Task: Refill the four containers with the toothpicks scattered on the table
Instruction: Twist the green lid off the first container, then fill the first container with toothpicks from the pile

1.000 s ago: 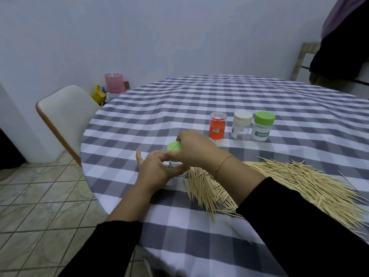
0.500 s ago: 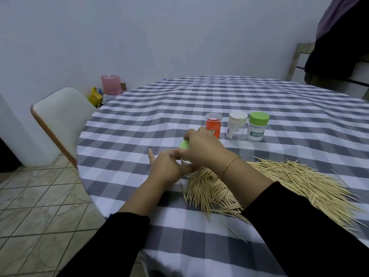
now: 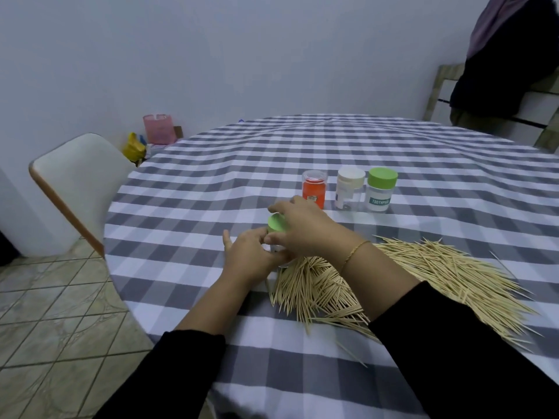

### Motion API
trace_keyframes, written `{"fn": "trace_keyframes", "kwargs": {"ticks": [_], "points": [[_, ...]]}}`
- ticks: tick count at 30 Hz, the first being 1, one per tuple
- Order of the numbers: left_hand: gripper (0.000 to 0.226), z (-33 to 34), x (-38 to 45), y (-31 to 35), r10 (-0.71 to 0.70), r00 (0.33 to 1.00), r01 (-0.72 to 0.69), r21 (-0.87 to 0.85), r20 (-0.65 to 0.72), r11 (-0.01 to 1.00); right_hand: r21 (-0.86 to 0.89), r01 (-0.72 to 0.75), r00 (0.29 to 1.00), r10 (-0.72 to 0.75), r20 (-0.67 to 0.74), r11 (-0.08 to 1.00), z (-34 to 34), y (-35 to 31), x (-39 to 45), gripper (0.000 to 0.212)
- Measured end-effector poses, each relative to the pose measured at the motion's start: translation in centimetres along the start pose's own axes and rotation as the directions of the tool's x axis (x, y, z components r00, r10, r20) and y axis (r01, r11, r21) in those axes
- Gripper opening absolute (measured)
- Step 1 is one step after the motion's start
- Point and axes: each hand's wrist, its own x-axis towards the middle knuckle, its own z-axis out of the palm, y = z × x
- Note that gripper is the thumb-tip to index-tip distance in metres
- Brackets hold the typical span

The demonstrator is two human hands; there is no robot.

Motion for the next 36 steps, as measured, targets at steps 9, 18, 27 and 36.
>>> {"fn": "trace_keyframes", "kwargs": {"ticks": [9, 18, 27, 36], "points": [[0.042, 0.8, 0.4, 1.1, -0.013, 0.997, 0.022, -0.119, 0.07, 0.993, 0.521, 0.051, 0.977, 0.067, -0.204, 0.852, -1.5, 2.9, -1.6, 0.056], [0.086, 1.4, 0.6, 1.5, -0.006, 1.0, 0.006, -0.075, -0.009, 0.997, 0.622, -0.244, 0.598, 0.62, -0.508, 0.744, -1.7, 12.4, -5.1, 0.02], [0.063, 2.0, 0.4, 1.8, 0.01, 1.0, -0.011, -0.124, -0.012, 0.992, 0.478, -0.495, 0.572, 0.686, -0.45, 0.726, -1.7, 17.0, -3.9, 0.02], [0.067, 1.1, -0.6, 2.8, -0.035, 0.999, 0.035, -0.098, 0.008, 0.995, 0.237, -0.524, 0.665, 0.567, -0.487, 0.818, -2.0, 14.1, -5.8, 0.03]]}}
